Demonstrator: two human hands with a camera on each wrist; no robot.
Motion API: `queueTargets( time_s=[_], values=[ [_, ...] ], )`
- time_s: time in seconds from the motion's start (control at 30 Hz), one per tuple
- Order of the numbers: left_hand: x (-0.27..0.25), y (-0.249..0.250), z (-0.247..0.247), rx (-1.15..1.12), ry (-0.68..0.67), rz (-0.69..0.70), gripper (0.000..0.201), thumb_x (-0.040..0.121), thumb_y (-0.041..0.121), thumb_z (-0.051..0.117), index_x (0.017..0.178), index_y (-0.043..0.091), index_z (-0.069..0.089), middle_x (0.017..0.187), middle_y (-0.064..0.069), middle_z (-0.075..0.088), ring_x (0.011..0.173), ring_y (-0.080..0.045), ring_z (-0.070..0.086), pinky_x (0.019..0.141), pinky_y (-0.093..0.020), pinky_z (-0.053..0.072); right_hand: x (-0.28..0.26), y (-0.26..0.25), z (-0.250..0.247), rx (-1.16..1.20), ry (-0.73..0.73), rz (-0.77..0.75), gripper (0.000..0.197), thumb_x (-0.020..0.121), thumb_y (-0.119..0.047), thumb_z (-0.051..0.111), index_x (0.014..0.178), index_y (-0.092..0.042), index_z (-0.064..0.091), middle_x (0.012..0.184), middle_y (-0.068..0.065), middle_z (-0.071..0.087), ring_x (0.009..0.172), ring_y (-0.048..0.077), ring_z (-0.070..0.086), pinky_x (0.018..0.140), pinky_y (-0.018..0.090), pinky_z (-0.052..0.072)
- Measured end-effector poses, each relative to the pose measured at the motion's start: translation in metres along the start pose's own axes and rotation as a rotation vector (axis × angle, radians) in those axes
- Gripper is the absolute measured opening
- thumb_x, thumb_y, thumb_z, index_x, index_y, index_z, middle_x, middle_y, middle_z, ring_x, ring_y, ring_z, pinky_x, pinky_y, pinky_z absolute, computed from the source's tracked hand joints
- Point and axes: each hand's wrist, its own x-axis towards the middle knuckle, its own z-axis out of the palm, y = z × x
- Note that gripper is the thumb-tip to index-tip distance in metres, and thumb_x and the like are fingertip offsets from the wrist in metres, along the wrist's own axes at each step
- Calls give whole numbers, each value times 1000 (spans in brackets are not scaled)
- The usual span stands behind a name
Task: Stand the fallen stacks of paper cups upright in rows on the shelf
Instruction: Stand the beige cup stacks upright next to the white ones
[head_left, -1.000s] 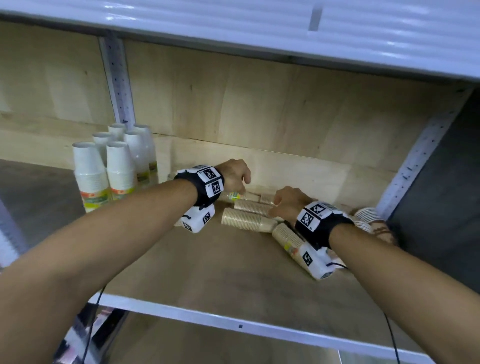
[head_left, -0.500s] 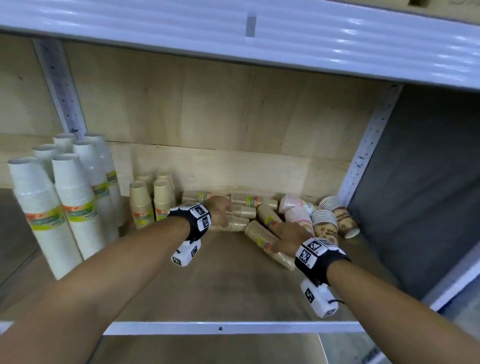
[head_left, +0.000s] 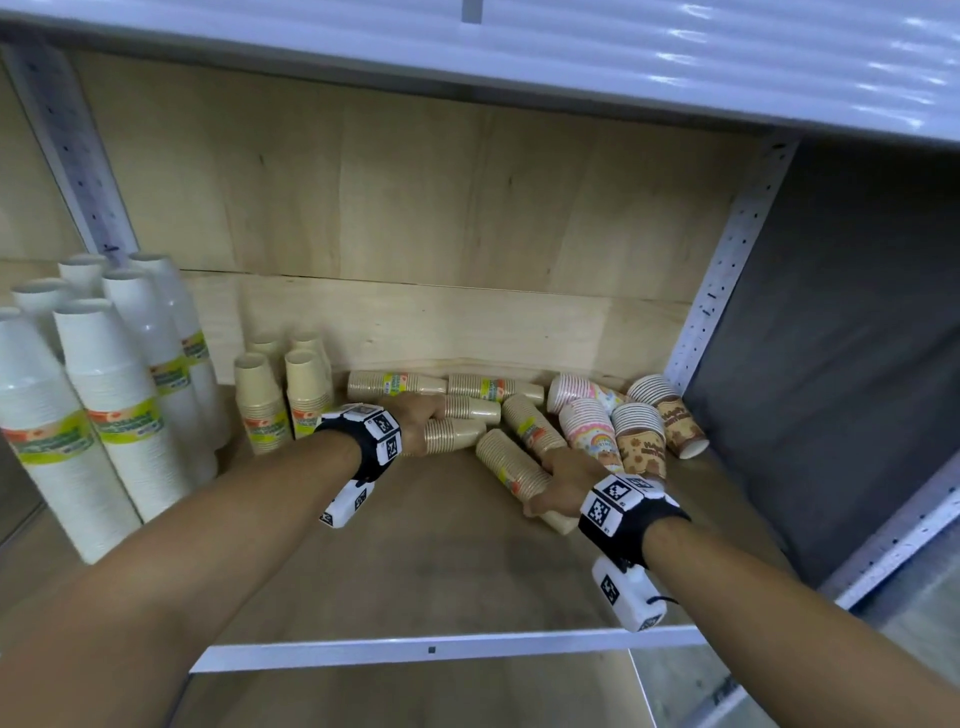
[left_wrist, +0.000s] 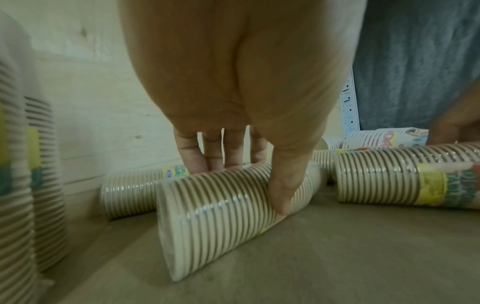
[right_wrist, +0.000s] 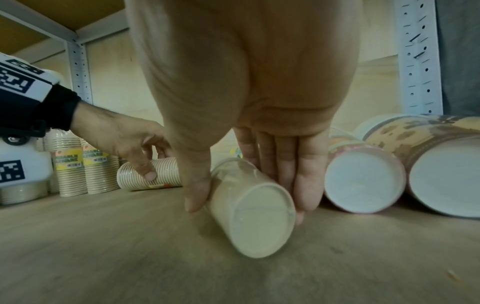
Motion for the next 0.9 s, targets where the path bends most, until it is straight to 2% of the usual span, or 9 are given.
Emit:
queueTargets(
  time_s=[0.1, 0.27, 0.4, 0.53, 0.6, 0.67, 0.77, 0.83, 0.9],
  values=[
    [4, 2, -1, 28, -3, 9, 64, 79, 19, 76, 138, 17, 52, 133, -4, 57, 118, -24, 57, 90, -29, 48, 1, -1, 0, 6, -15, 3, 84, 69, -53, 78, 136, -12, 47, 130, 6, 55, 113, 24, 56, 85, 32, 49],
    [8, -1, 1, 31, -26, 14, 63, 78, 28, 78, 135, 14, 56, 129, -6, 59, 115, -23, 58, 88, -30, 50, -1, 0, -6, 4, -20, -9, 79, 71, -51, 78, 132, -12, 50, 124, 4, 56, 109, 23, 57, 76, 28, 45],
    [9, -2, -2, -43, -13, 1, 63, 83, 24, 75, 139, 10, 52, 135, -9, 56, 121, -26, 55, 94, -31, 47, -1, -6, -18, -31, -34, -43, 64, 69, -51, 79, 116, -12, 59, 102, 1, 60, 88, 18, 59, 55, 24, 40],
    [2, -5, -13, -104, 45, 29, 60, 81, 25, 76, 134, 10, 55, 129, -10, 59, 115, -28, 56, 91, -33, 48, 1, -16, -42, -57, -9, -64, 47, 71, -46, 78, 96, -8, 66, 84, 1, 59, 71, 17, 58, 50, 24, 38],
    [-1, -6, -18, -150, 89, 36, 58, 79, 26, 77, 131, 11, 55, 126, -8, 59, 112, -27, 56, 86, -31, 45, 2, -22, -54, -48, 25, -60, 42, 70, -45, 79, 79, -8, 61, 73, 2, 54, 61, 18, 52, 48, 23, 34],
    [-3, -5, -19, -202, 119, 34, 62, 78, 26, 78, 133, 13, 53, 128, -7, 58, 113, -26, 55, 88, -31, 44, 0, -31, -65, -30, 61, -68, 42, 69, -46, 80, 71, -12, 54, 68, 1, 48, 58, 18, 48, 46, 23, 31],
    [-8, -2, -18, -298, 147, 38, 72, 74, 28, 81, 137, 13, 49, 129, -5, 58, 113, -24, 56, 88, -30, 45, 4, -46, -76, 25, 134, -63, 37, 69, -38, 82, 69, -22, 48, 80, 3, 54, 70, 22, 51, 52, 27, 40],
    [-12, 0, -16, -367, 169, 43, 67, 72, 25, 82, 130, 14, 51, 117, -1, 60, 101, -20, 58, 82, -29, 46, 8, -58, -79, 60, 159, -74, 32, 68, -34, 82, 82, -20, 56, 95, 7, 63, 82, 27, 59, 70, 34, 53],
    [-16, 1, -14, -433, 176, 43, 63, 72, 22, 83, 126, 15, 50, 109, 1, 59, 95, -19, 58, 78, -30, 47, 14, -66, -79, 50, 170, -95, 43, 69, -34, 81, 102, -14, 61, 106, 11, 64, 91, 29, 64, 77, 37, 57]
  ],
)
